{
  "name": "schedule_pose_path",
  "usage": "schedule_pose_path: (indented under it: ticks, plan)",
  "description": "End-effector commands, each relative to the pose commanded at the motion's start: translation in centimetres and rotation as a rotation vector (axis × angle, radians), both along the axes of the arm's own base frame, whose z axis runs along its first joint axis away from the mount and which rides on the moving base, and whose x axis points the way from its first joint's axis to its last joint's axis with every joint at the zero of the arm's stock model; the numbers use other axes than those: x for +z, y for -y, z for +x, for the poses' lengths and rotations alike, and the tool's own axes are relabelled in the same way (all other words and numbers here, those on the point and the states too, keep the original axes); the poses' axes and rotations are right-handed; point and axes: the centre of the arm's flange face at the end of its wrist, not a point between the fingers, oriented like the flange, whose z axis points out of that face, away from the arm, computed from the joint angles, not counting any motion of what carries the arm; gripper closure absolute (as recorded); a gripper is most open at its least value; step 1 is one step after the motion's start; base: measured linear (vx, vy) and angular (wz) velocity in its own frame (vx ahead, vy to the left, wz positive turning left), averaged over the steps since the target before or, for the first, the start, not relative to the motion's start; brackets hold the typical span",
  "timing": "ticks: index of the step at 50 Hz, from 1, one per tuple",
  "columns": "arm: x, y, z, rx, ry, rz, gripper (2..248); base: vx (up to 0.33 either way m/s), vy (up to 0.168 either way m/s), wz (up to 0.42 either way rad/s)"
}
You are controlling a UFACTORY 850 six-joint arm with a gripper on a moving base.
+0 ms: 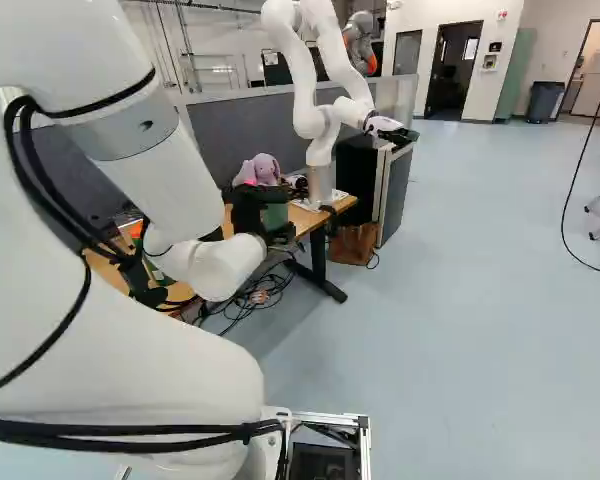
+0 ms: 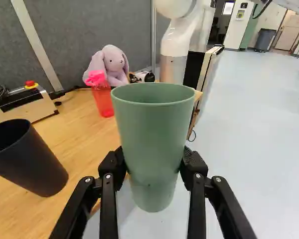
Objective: Place the green cup on the table
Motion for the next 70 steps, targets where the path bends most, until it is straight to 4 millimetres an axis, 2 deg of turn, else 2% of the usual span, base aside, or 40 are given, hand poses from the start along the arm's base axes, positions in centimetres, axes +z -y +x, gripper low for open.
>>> schedule_pose_path:
  ticks: [20, 56, 70]
  plan:
    - [0.2, -0.2, 1.5, 0.007, -0.005, 0.000, 126, 0.000, 0.000, 0.000]
    - [0.5, -2.2, 8.9, 0.058, -0.008, 0.000, 126, 0.000, 0.000, 0.000]
    - [-0.4, -2.9, 12.1, 0.071, 0.003, 0.000, 126, 0.000, 0.000, 0.000]
